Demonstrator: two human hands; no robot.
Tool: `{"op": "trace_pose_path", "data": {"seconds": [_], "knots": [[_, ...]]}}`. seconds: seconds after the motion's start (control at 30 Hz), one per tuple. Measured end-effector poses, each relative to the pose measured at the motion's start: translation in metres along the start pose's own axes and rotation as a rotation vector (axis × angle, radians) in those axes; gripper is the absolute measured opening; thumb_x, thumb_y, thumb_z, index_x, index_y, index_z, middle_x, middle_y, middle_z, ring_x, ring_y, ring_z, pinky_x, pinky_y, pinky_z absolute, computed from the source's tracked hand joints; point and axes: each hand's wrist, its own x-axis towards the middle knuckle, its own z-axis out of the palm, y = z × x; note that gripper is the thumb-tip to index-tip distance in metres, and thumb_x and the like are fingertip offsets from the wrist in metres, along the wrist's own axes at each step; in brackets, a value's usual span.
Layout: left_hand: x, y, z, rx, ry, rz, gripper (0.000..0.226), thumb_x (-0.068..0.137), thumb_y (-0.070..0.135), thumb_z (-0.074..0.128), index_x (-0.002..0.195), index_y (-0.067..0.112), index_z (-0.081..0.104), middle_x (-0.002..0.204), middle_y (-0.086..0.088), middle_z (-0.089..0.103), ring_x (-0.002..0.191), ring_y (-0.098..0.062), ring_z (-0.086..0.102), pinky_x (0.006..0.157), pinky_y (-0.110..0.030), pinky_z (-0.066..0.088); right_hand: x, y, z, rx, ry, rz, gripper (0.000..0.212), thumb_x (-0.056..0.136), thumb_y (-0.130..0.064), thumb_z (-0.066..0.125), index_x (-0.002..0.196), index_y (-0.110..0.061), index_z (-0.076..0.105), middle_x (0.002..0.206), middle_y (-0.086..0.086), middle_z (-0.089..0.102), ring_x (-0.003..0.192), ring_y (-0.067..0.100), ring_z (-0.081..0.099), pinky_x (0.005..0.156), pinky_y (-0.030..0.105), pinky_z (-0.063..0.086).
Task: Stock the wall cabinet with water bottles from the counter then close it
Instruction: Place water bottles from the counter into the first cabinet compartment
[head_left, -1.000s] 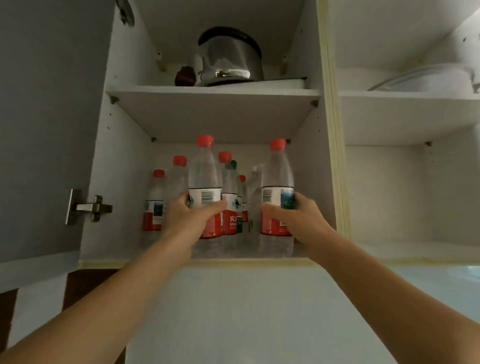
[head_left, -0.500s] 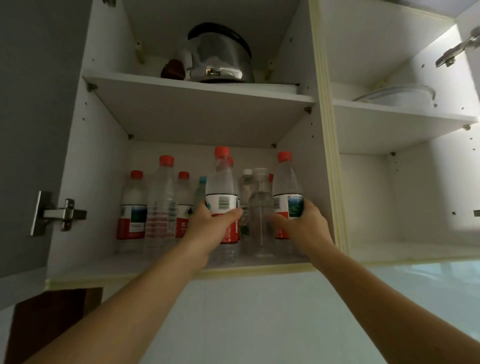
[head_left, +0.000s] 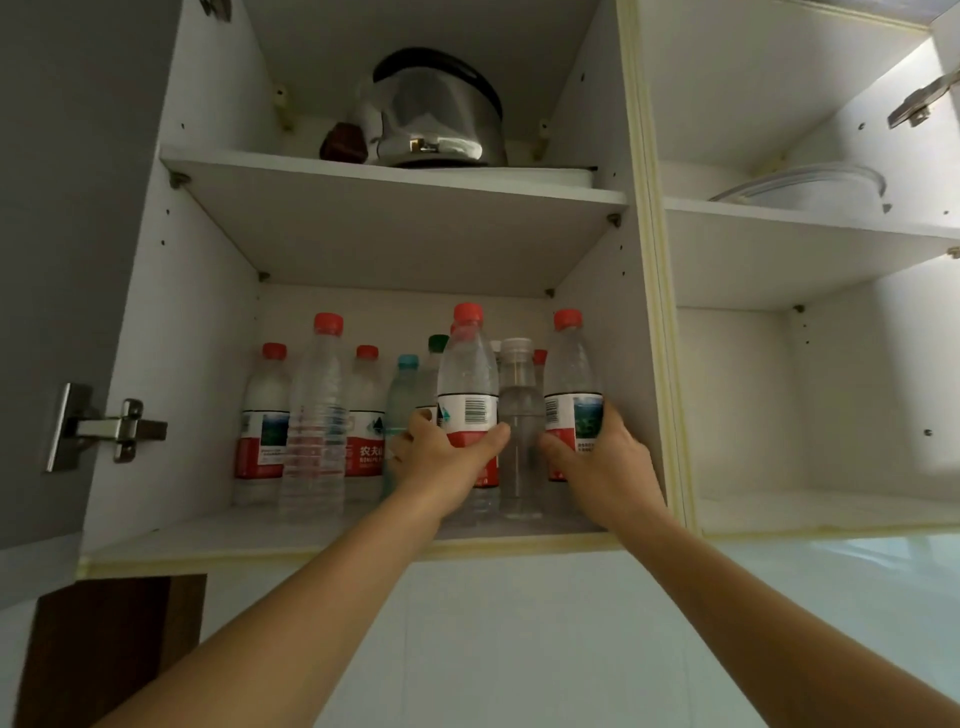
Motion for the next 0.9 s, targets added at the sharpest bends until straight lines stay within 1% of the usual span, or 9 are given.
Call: {"op": "trace_pose_path", "data": {"seconds": [0.1, 0.17, 0.23, 0.3, 0.4, 0.5, 0.63, 0.73, 0.9], "knots": [[-0.006, -0.001, -0.030, 0.198, 0.113, 0.275, 0.106, 0.073, 0.067, 0.074, 0.153, 0.018, 0.024, 0.153, -0.008, 0.030, 0.141, -0.028, 0.032, 0.114, -0.052, 0.036, -0.011, 0.002, -0.003, -0.140, 0.044, -0.127, 0.082, 0.092, -0.052, 0.065, 0.156, -0.022, 0.023, 0.150, 0.007, 0.041, 0.135, 0.029, 0.045, 0.110, 0.051, 0.045], [-0.003, -0.001, -0.060, 0.326, 0.258, 0.484, 0.097, 0.075, 0.064, 0.074, 0.149, 0.019, 0.030, 0.148, -0.006, 0.035, 0.135, -0.025, 0.035, 0.110, -0.046, 0.038, -0.025, -0.006, -0.004, -0.209, 0.173, -0.356, 0.079, 0.093, -0.050, 0.064, 0.155, -0.024, 0.024, 0.154, 0.002, 0.032, 0.141, 0.026, 0.029, 0.115, 0.050, 0.038], [0.006, -0.004, -0.090, 0.423, 0.413, 0.577, 0.088, 0.078, 0.056, 0.076, 0.145, 0.017, 0.036, 0.141, -0.009, 0.039, 0.128, -0.027, 0.040, 0.104, -0.041, 0.038, -0.034, -0.019, -0.002, -0.195, 0.211, -0.536, 0.071, 0.092, -0.050, 0.064, 0.150, -0.027, 0.032, 0.148, -0.002, 0.037, 0.134, 0.020, 0.032, 0.110, 0.044, 0.038], [0.017, -0.012, -0.115, 0.468, 0.486, 0.506, 0.088, 0.077, 0.053, 0.080, 0.144, 0.015, 0.037, 0.140, -0.012, 0.040, 0.127, -0.030, 0.040, 0.102, -0.042, 0.038, -0.036, -0.032, 0.004, -0.138, 0.070, -0.523, 0.065, 0.092, -0.052, 0.066, 0.146, -0.032, 0.036, 0.141, -0.007, 0.044, 0.124, 0.016, 0.046, 0.104, 0.040, 0.047], [0.028, -0.027, -0.131, 0.441, 0.368, 0.272, 0.103, 0.073, 0.050, 0.084, 0.151, 0.013, 0.027, 0.149, -0.014, 0.033, 0.133, -0.034, 0.038, 0.107, -0.050, 0.041, -0.035, -0.048, 0.017, -0.033, -0.183, -0.339, 0.063, 0.090, -0.047, 0.071, 0.142, -0.031, 0.039, 0.135, -0.003, 0.055, 0.114, 0.018, 0.061, 0.097, 0.043, 0.056], [0.030, -0.041, -0.130, 0.295, 0.148, 0.144, 0.115, 0.071, 0.036, 0.089, 0.156, 0.017, 0.014, 0.152, -0.014, 0.038, 0.133, -0.034, 0.046, 0.110, -0.056, 0.042, -0.035, -0.053, 0.029, 0.020, -0.247, -0.245, 0.071, 0.089, -0.040, 0.075, 0.144, -0.024, 0.034, 0.134, 0.001, 0.060, 0.114, 0.022, 0.065, 0.096, 0.048, 0.057], [0.028, -0.052, -0.127, 0.169, 0.039, 0.178, 0.113, 0.072, 0.016, 0.088, 0.157, 0.022, 0.014, 0.139, -0.008, 0.057, 0.120, -0.024, 0.062, 0.106, -0.055, 0.048, -0.032, -0.056, 0.043, 0.018, -0.228, -0.187, 0.077, 0.088, -0.039, 0.076, 0.148, -0.025, 0.029, 0.133, 0.003, 0.061, 0.115, 0.026, 0.066, 0.095, 0.052, 0.057], [0.029, -0.054, -0.132, 0.185, 0.011, 0.207, 0.119, 0.073, 0.019, 0.088, 0.159, 0.027, 0.005, 0.141, -0.007, 0.056, 0.121, -0.024, 0.062, 0.105, -0.057, 0.048, -0.029, -0.058, 0.048, 0.008, -0.249, -0.166, 0.076, 0.087, -0.037, 0.078, 0.145, -0.024, 0.030, 0.131, 0.005, 0.060, 0.114, 0.028, 0.065, 0.095, 0.052, 0.057], [0.031, -0.054, -0.139, 0.207, -0.061, 0.260, 0.123, 0.074, 0.014, 0.087, 0.159, 0.035, 0.001, 0.138, -0.007, 0.060, 0.119, -0.023, 0.063, 0.104, -0.056, 0.050, -0.026, -0.060, 0.055, 0.072, -0.308, -0.198, 0.073, 0.085, -0.034, 0.081, 0.141, -0.023, 0.035, 0.129, 0.002, 0.062, 0.104, 0.018, 0.064, 0.092, 0.040, 0.058]]}}
